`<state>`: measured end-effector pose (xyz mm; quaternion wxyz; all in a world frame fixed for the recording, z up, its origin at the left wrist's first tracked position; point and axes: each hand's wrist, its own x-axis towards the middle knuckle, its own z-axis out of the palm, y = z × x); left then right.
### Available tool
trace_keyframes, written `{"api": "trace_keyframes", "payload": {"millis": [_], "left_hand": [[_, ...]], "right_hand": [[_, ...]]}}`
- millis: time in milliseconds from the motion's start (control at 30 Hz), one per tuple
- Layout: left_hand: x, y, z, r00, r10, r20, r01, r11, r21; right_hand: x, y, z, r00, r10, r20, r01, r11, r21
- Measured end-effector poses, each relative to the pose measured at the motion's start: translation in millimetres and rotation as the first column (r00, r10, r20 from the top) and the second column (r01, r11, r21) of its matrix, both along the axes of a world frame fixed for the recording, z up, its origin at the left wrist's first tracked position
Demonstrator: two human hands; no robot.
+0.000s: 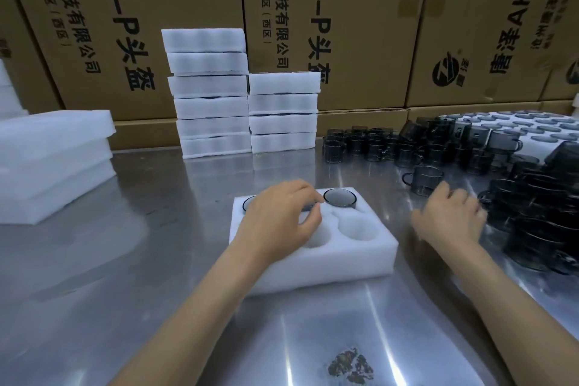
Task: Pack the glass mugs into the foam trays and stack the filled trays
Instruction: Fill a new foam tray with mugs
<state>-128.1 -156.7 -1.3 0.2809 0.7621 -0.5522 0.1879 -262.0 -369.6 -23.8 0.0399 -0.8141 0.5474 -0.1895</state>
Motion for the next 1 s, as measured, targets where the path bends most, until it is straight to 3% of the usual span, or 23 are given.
{"api": "trace_keyframes", "payload": {"millis": [133, 333, 400, 600, 833, 867, 933, 1000], "left_hand": [[0, 1, -2, 0.999, 0.011, -0.051, -0.011, 1.000, 0.000], [2, 1, -3, 0.993, -0.002, -0.118, 0.002, 1.000, -0.003], [3, 1, -2, 0.993, -0.002, -0.115, 0.001, 1.000, -0.010], [3, 2, -2, 0.993, -0.012, -0.114, 0.011, 1.000, -0.007], [2, 4, -2, 0.993, -0.027, -0.116, 0.024, 0.999, -0.031], [1, 4, -2, 0.993, -0.023, -0.112, 0.018, 0.999, -0.044], [1, 6, -1, 0.995, -0.001, -0.100, -0.007, 0.997, -0.080], [1, 8, 0, 0.996, 0.012, -0.091, -0.023, 0.993, -0.116]], "right_hand": [[1, -3, 2, 0.995, 0.091, -0.051, -0.094, 0.994, -0.051], [12, 12, 3, 0.945, 0.269, 0.185, -0.250, 0.961, -0.119], [13, 11, 3, 0.929, 0.327, 0.173, -0.302, 0.941, -0.154], [16, 9, 0, 0.853, 0.415, 0.317, -0.430, 0.903, -0.025], [13, 10, 4, 0.857, 0.366, 0.363, -0.435, 0.891, 0.129], [11, 4, 5, 0.834, 0.367, 0.413, -0.485, 0.845, 0.227], [-1, -6, 13, 0.791, 0.418, 0.446, -0.605, 0.643, 0.470], [-14, -13, 19, 0.732, 0.509, 0.453, -0.675, 0.452, 0.583]]}}
